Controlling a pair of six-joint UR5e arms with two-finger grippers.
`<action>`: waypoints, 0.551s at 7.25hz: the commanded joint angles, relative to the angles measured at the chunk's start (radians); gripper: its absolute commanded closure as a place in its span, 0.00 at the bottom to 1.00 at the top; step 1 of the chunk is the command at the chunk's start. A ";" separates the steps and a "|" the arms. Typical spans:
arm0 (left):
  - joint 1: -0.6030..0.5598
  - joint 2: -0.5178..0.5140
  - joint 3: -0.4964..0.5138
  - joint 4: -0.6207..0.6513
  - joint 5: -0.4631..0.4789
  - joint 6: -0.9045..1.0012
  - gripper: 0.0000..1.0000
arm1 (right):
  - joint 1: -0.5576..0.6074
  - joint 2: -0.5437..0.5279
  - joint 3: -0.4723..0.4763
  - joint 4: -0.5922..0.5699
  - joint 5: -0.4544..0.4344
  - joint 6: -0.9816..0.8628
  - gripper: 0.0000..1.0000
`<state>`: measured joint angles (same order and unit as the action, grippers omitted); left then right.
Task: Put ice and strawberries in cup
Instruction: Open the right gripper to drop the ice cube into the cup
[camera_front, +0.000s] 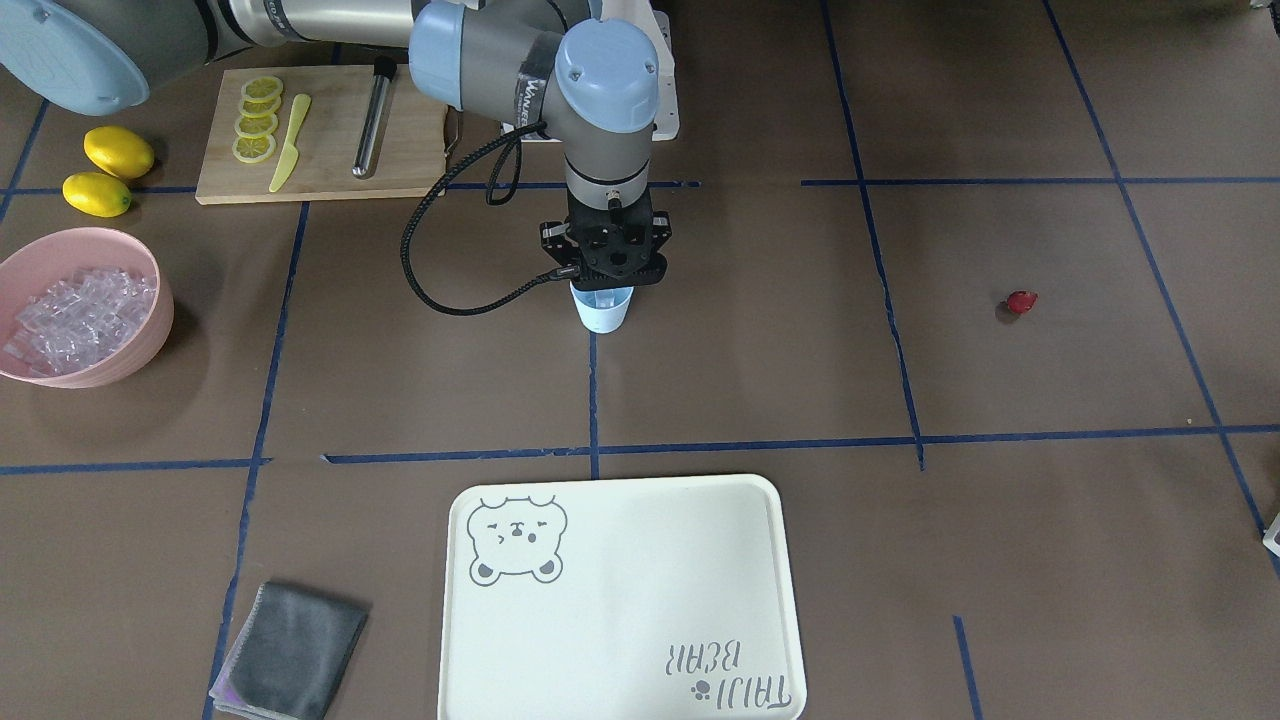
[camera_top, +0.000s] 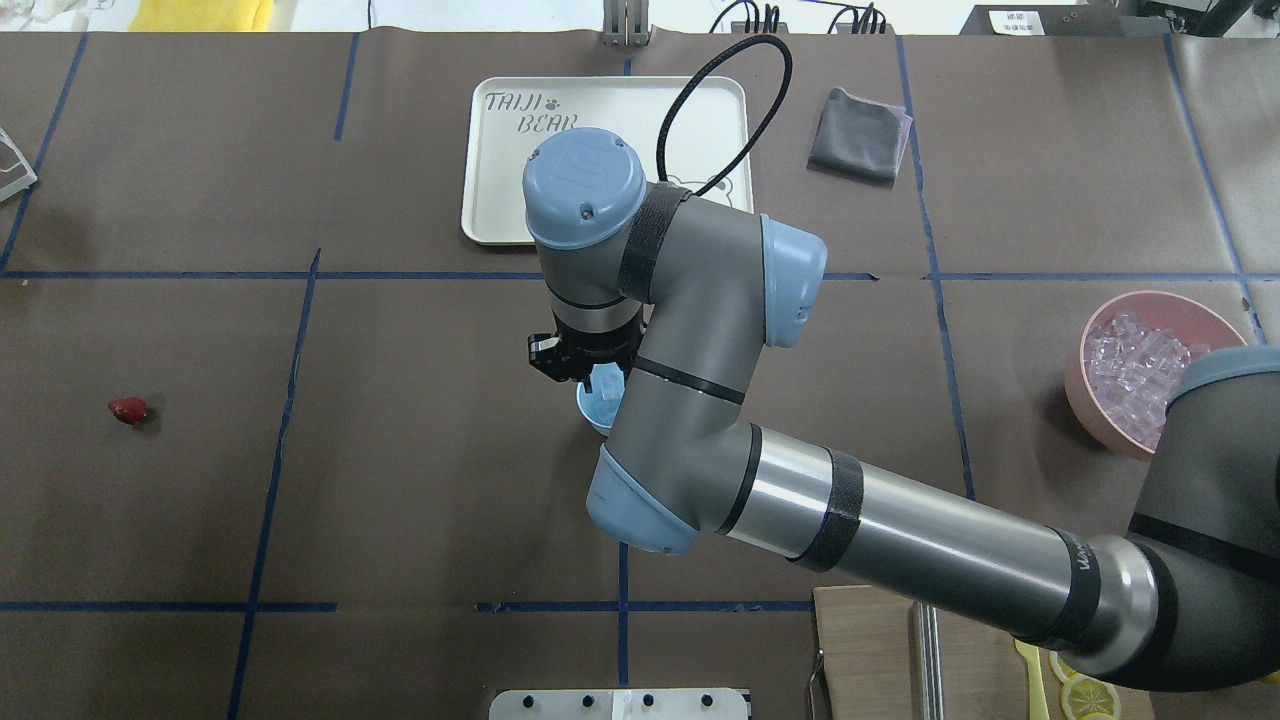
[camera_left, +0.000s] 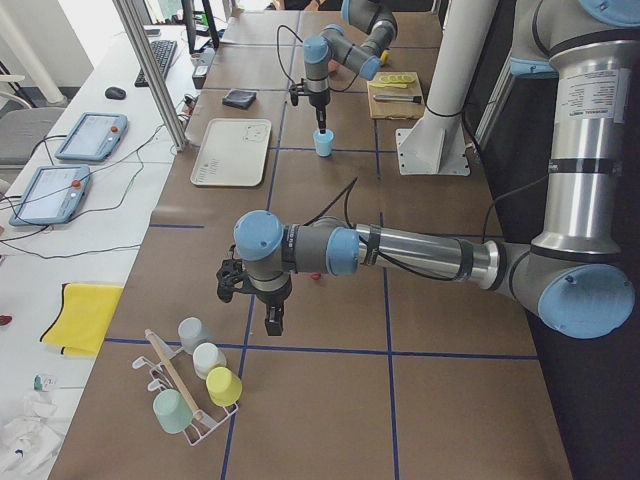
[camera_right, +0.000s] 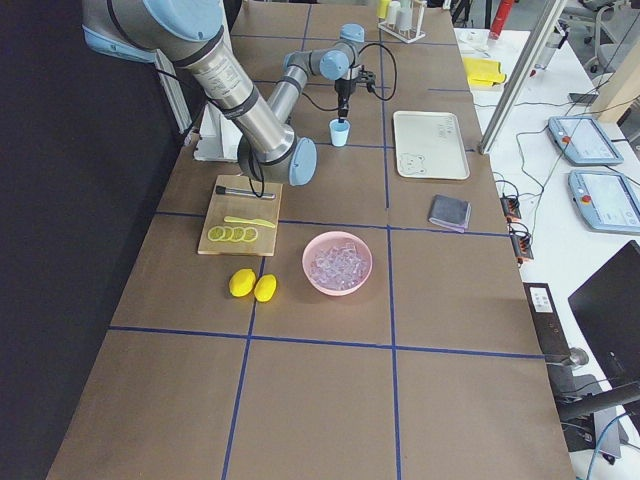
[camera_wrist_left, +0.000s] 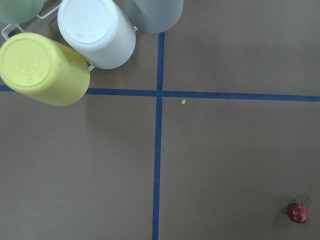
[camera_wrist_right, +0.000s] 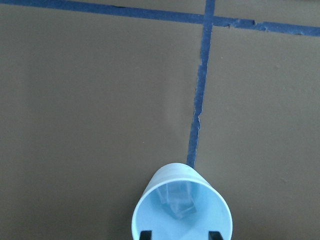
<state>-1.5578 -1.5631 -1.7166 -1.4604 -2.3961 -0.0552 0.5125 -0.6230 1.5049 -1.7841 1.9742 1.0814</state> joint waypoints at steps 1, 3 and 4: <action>-0.001 0.000 0.000 0.000 0.000 0.000 0.00 | 0.000 -0.003 0.000 0.000 0.000 0.000 0.45; 0.002 0.000 0.000 0.000 0.002 0.000 0.00 | 0.003 -0.001 0.011 -0.001 0.002 -0.001 0.30; 0.010 -0.003 -0.003 -0.005 0.005 -0.003 0.00 | 0.011 0.000 0.021 -0.001 0.002 0.000 0.01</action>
<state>-1.5543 -1.5641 -1.7172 -1.4613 -2.3944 -0.0559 0.5161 -0.6244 1.5147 -1.7850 1.9752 1.0807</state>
